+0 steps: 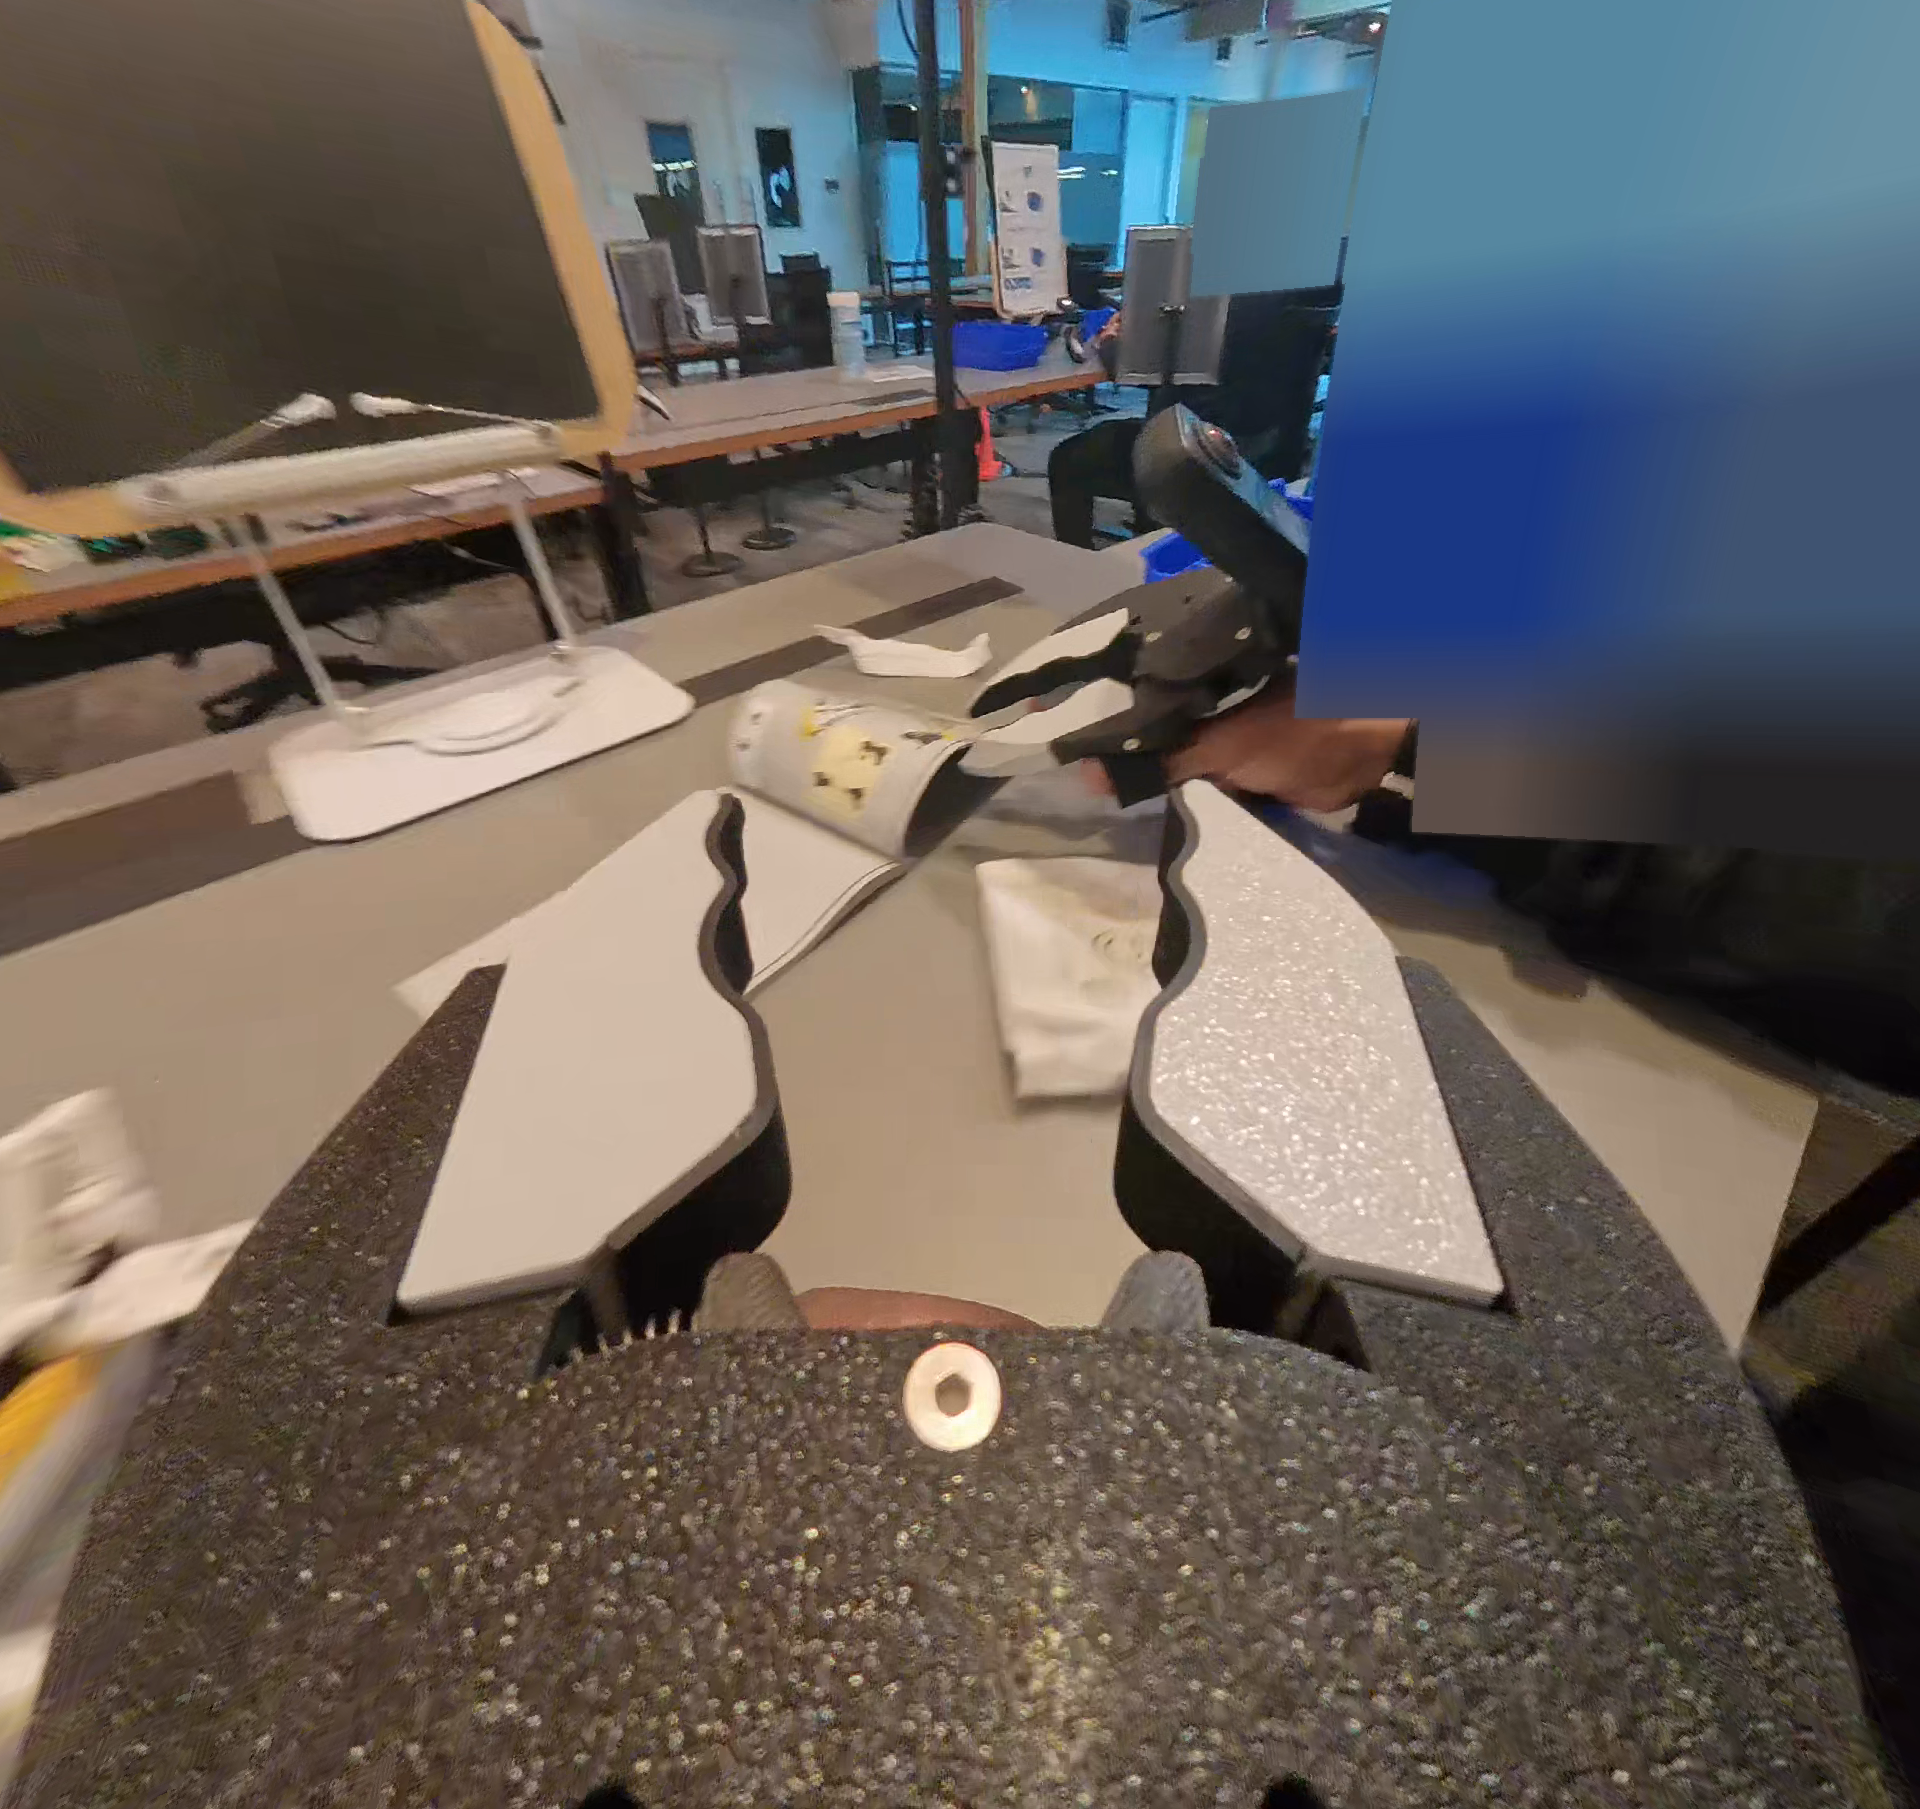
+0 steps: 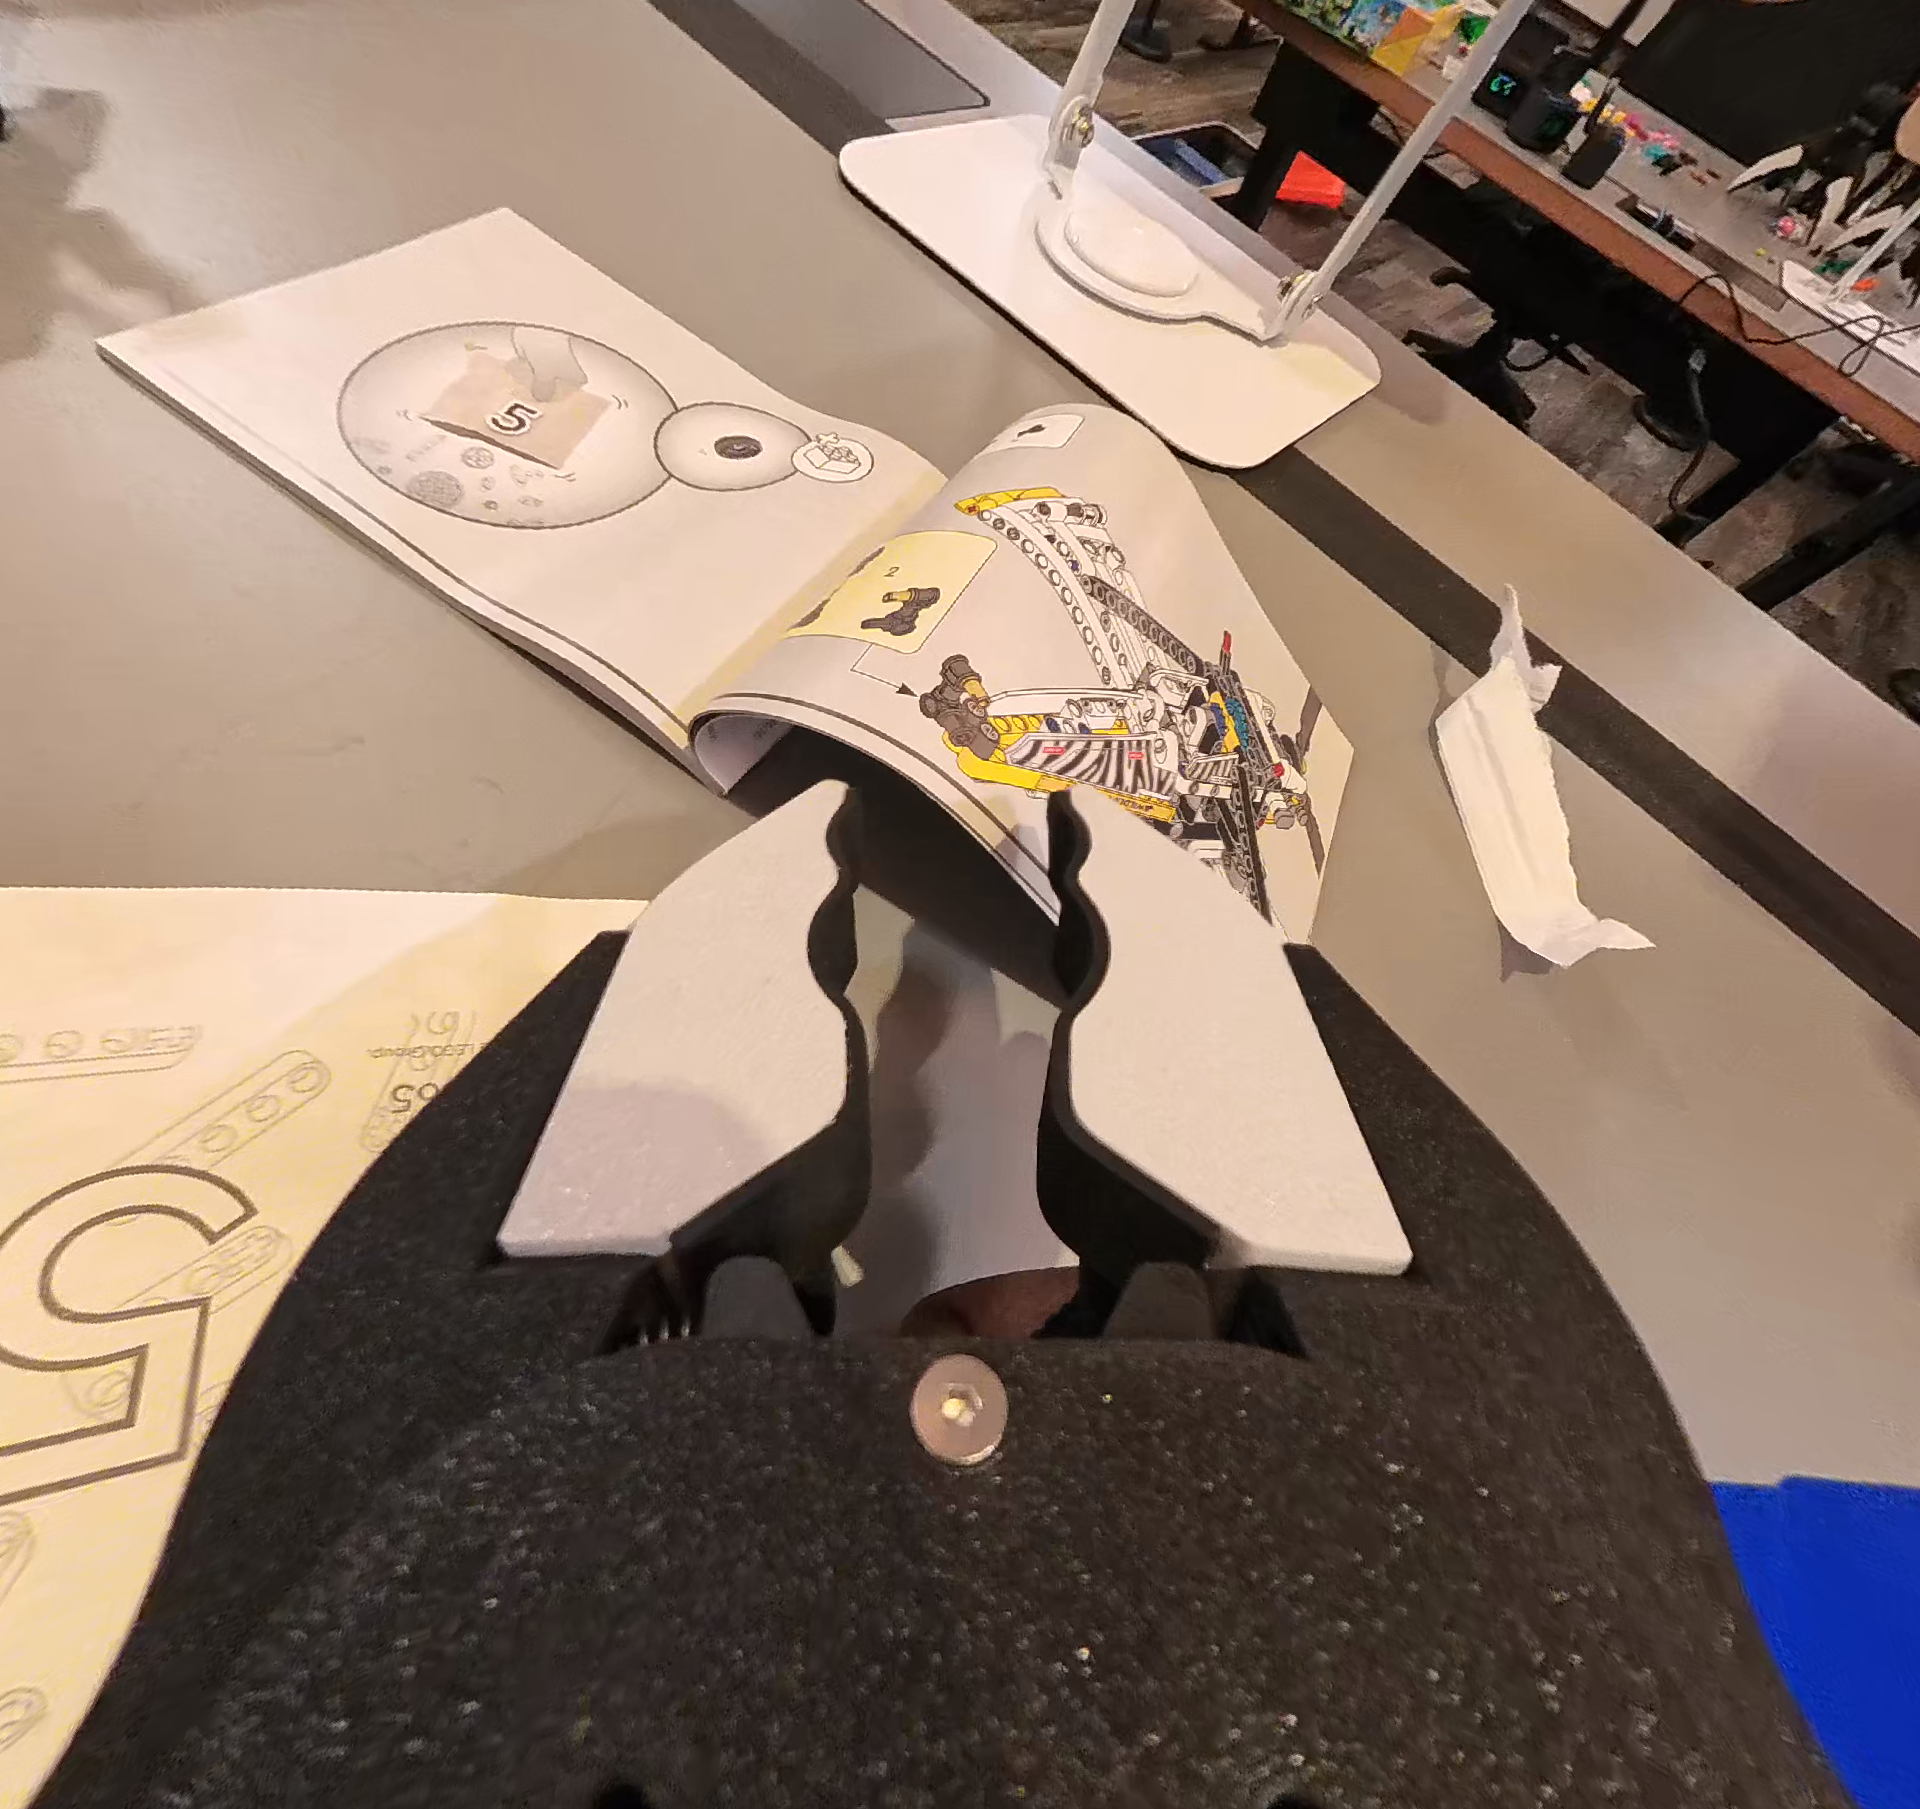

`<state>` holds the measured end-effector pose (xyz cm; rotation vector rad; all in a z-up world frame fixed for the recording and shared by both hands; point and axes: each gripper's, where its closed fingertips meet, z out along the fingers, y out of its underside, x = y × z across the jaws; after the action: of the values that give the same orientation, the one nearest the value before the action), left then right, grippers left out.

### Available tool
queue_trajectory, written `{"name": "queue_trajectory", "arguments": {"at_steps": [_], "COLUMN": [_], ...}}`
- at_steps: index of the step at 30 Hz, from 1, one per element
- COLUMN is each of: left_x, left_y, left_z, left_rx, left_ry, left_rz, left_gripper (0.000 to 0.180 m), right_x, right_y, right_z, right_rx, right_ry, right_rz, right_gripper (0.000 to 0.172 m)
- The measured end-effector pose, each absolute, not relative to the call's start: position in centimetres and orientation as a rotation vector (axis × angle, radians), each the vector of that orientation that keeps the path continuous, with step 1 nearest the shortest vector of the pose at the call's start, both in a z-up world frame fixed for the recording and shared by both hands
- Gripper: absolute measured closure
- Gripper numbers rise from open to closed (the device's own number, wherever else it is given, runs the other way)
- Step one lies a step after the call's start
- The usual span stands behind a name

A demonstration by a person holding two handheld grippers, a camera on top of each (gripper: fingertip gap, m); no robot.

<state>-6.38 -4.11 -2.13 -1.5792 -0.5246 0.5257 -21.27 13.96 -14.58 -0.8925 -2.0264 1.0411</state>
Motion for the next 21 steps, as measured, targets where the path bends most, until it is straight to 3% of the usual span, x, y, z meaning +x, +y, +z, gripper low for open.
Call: {"name": "queue_trajectory", "arguments": {"at_steps": [9,15,21], "left_x": [-17.9,-20.5,-20.6], "left_y": [6.3,7.0,6.3], "left_z": [-7.5,-13.4,-13.9], "left_rx": [-1.638,-1.786,-1.789], "left_ry": [-0.724,-0.736,-0.784], "left_rz": [0.571,0.520,0.391], "left_gripper": [0.105,0.105,0.106], "right_x": [-21.6,-21.6,-21.5], "right_y": [14.7,14.7,14.3], "right_z": [-14.6,-14.9,-15.3], "right_rx": [-0.963,-0.983,-0.944], "right_ry": [-1.976,-1.979,-2.011], "right_rz": [1.090,1.103,1.062], "right_gripper": [0.136,0.135,0.134]}}
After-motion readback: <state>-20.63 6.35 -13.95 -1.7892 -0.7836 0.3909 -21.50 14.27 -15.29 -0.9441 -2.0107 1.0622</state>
